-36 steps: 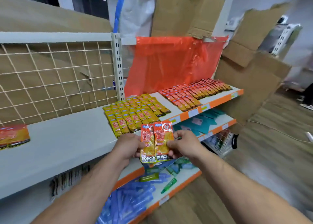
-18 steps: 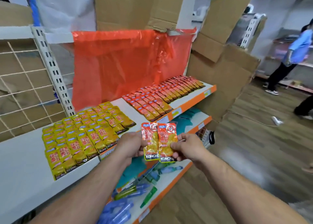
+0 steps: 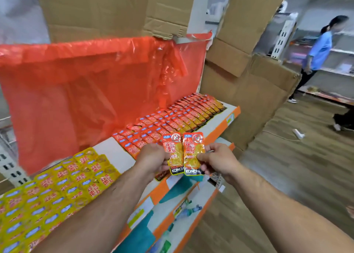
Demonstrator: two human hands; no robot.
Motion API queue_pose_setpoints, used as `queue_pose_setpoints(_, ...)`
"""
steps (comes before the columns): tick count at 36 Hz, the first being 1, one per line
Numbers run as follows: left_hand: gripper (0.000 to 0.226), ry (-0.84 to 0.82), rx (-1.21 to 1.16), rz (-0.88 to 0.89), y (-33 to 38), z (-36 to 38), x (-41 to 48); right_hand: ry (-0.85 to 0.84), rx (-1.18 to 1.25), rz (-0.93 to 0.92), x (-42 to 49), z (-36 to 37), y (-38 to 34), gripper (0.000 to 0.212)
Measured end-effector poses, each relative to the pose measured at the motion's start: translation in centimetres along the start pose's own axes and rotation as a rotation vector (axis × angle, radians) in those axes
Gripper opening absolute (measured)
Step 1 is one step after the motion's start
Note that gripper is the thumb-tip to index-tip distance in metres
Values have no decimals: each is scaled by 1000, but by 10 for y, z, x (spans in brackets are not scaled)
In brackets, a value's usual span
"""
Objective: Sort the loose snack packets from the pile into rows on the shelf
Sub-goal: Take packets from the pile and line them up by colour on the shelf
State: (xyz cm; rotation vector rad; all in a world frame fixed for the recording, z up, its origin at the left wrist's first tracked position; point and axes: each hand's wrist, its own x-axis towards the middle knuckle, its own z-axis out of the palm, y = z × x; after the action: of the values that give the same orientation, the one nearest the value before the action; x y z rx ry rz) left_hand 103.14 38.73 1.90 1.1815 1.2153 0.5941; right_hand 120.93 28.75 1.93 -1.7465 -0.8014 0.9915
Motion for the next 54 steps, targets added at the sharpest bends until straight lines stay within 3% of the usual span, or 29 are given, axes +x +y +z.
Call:
queue_pose_setpoints(6,20,37,9,19,12,17,38,-32,-14,-12,54,-16,-10,20)
queue_pose_setpoints(11,15,167,68,27,14,33,67,-98,-42,-7,104,-26,-15,26)
queue_pose_setpoints(16,29,332,124,48,21,54,84,-241,-90,-36,156,-37,-21,28)
queue_pose_setpoints(29,20,646,525,-2,11,102,86,-588,-228,-68,230,-49,-22,21)
queue_pose_setpoints(36,11,757,735,-58,12,117,85,-657,-251,-86,241,-50,-20,17)
queue_pose_setpoints(39,3,786,795,-41,13,122,87,-671,-265,-87,245,-51,-20,16)
queue_pose_setpoints(46,10,766,890,-48,15,126,92,-691,-277,-84,251,-54,-19,17)
queue_pose_setpoints(54,20,716,834,-72,14,121,87,-688,-312,-84,252,-47,-19,17)
